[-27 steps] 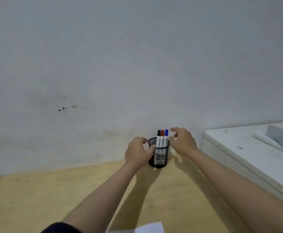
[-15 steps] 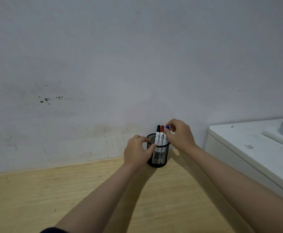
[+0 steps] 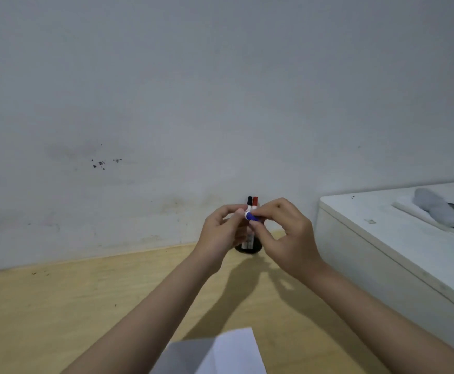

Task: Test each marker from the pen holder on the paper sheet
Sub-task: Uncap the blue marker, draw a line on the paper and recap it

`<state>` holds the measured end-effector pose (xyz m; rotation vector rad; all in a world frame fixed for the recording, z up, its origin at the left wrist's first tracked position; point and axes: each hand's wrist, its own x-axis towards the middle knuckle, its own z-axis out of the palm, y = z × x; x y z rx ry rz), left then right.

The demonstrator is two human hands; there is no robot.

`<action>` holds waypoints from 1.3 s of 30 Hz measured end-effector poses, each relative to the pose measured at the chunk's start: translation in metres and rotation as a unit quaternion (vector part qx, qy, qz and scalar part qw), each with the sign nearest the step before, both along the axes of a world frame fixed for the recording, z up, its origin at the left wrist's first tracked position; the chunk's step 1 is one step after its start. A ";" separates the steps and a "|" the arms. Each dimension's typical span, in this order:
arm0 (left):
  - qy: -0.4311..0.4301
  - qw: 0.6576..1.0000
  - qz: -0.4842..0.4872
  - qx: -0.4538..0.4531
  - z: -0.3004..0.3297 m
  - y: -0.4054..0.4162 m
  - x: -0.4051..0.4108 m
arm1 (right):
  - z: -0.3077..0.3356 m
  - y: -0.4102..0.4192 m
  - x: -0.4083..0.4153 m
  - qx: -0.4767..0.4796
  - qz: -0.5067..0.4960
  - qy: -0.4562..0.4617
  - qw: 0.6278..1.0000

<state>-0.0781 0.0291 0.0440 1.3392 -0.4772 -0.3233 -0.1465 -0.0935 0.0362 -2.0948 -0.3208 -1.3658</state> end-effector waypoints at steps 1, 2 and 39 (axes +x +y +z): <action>0.010 1.000 0.014 -0.017 0.003 0.006 -0.008 | -0.003 0.007 -0.009 0.002 0.014 0.001 1.000; 0.013 0.999 0.028 -0.029 0.004 0.011 -0.014 | -0.005 0.014 -0.017 0.006 0.031 0.009 0.999; -0.190 0.964 0.097 0.161 -0.015 0.124 -0.071 | 0.008 0.097 -0.041 0.247 0.150 0.233 0.929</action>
